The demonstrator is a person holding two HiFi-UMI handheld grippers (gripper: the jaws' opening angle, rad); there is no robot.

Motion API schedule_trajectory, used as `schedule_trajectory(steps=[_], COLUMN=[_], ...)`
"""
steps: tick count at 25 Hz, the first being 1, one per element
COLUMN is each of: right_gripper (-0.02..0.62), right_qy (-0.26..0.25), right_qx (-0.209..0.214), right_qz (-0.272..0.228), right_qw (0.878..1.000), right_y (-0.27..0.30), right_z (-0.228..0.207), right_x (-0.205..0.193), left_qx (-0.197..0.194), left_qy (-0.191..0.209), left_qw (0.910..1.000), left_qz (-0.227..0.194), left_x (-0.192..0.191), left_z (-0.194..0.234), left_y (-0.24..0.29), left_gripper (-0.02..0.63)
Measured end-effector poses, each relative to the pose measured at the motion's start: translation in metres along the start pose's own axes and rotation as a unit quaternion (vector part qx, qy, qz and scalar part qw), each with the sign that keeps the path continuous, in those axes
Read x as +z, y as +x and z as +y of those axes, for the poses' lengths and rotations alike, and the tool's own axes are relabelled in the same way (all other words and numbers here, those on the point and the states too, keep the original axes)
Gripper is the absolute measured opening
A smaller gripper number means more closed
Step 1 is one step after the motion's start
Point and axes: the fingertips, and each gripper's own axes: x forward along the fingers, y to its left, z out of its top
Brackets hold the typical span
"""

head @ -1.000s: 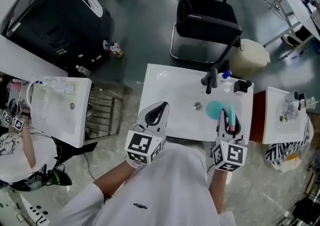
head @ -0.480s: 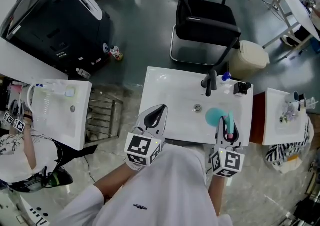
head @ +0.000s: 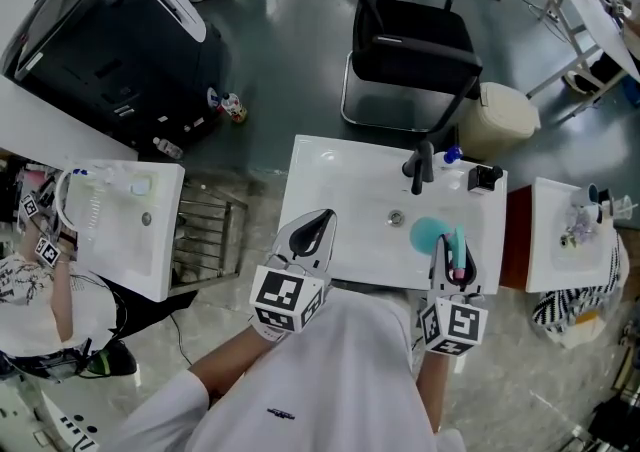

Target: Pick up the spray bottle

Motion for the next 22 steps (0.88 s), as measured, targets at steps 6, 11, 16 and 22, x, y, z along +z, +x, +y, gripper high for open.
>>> schedule_trajectory(steps=[6,11,16,22], right_gripper=[0.124,0.124,0.124,0.124], right_qy=[0.001,0.0,0.0,-0.001], right_qx=[-0.001,-0.003,-0.005,-0.006], right_qz=[0.0,-0.001,-0.002,-0.002], right_qw=[1.0,1.0,1.0,1.0], right_y=[0.0001,-0.0006,-0.0011,-0.0022], right_z=[-0.0006,-0.0011,0.0007,-0.0018], right_x=[-0.0001,0.0,-0.0007,0.0], left_qx=[-0.001,-0.004,-0.006,-0.01], left_qy=[0.0,0.002,0.004,0.004], left_qw=[1.0,1.0,1.0,0.9999], left_qz=[0.001,0.002,0.004,0.004], left_x=[-0.0002,-0.0007,-0.0022,-0.0011], left_z=[-0.0006,-0.0011,0.0002,-0.0044], left_y=[0.0003,0.0007,0.0004,0.0049], left_gripper=[0.005,0.005,0.005,0.005])
